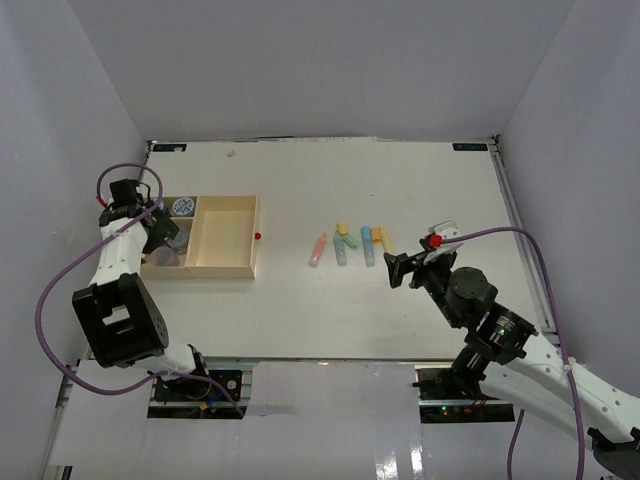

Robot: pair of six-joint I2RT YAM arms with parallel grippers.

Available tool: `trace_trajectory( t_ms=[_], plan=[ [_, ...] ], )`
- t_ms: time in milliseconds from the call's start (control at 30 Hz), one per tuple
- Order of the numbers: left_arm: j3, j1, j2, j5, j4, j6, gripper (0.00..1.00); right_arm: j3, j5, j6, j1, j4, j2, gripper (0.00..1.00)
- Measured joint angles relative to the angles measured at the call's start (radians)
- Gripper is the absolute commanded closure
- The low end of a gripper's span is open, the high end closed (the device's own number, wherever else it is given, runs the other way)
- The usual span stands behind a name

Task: Sort the stationery into containers
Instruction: Place the stationery in the storage box, then pick up the pen from the center of the board.

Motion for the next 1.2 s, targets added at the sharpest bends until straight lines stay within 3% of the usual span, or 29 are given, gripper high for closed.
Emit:
trace_trajectory(
  t_ms=[300,600,800,967,1200],
  plan=[
    [0.000,-0.016,-0.127,0.118,0.000,0.015,0.02,0.022,0.009,0.019,-0.007,-0.035,0.099,0.09],
    [-0.032,-0.236,-0.389,0.367,0.100,0.071,0.02,0.122,-0.138,0.129,-0.204,-0.107,0.382,0.00],
    [-0.146,-0.291,-0.502,0.507,0.151,0.079,0.02,0.180,-0.178,0.189,-0.253,-0.128,0.597,0.10],
    [-0.199,-0.315,-0.515,0.553,0.152,0.078,0.02,0.233,-0.196,0.227,-0.254,-0.121,0.760,0.15],
    [-0.228,-0.348,-0.534,0.579,0.155,0.077,0.02,0.285,-0.195,0.257,-0.254,-0.095,0.966,0.30]
  ],
)
